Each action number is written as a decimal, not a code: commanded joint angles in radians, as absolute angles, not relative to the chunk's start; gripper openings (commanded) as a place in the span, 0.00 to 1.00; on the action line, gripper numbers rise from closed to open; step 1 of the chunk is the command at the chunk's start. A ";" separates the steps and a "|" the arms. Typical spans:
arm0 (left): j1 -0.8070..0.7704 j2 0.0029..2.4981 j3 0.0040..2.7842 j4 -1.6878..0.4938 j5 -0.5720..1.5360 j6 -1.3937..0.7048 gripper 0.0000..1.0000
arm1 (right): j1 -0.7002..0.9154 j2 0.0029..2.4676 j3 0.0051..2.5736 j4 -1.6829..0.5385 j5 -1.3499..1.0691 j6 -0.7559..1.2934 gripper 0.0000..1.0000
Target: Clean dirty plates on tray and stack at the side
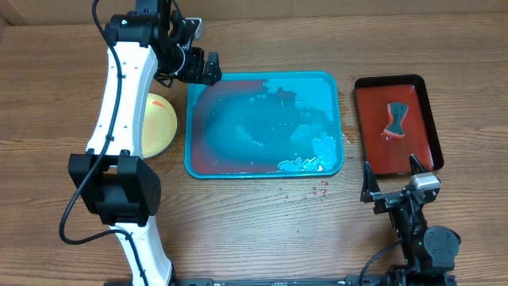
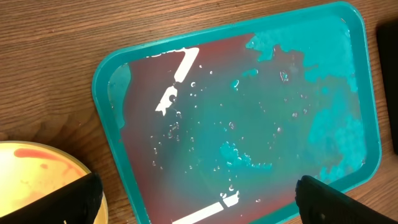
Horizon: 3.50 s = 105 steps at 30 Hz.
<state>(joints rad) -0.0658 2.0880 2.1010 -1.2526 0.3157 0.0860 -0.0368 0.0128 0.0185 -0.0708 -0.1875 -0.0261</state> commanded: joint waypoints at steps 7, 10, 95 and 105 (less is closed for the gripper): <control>-0.069 2.066 2.116 -1.248 0.327 0.113 1.00 | -0.028 0.003 0.008 -0.065 -0.196 -0.023 1.00; -0.069 2.066 2.116 -1.242 0.317 0.113 1.00 | -0.028 0.003 0.008 -0.065 -0.196 -0.023 1.00; 0.033 0.004 0.005 -0.055 0.228 0.352 1.00 | -0.028 0.003 0.008 -0.065 -0.196 -0.023 1.00; 0.033 0.004 0.005 -0.055 0.229 0.352 1.00 | -0.028 0.003 0.008 -0.065 -0.196 -0.023 1.00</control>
<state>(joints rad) 0.0227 0.0158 0.0097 -0.0555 0.2344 0.3408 -0.0364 0.0128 0.0185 -0.0711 -0.1875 -0.0261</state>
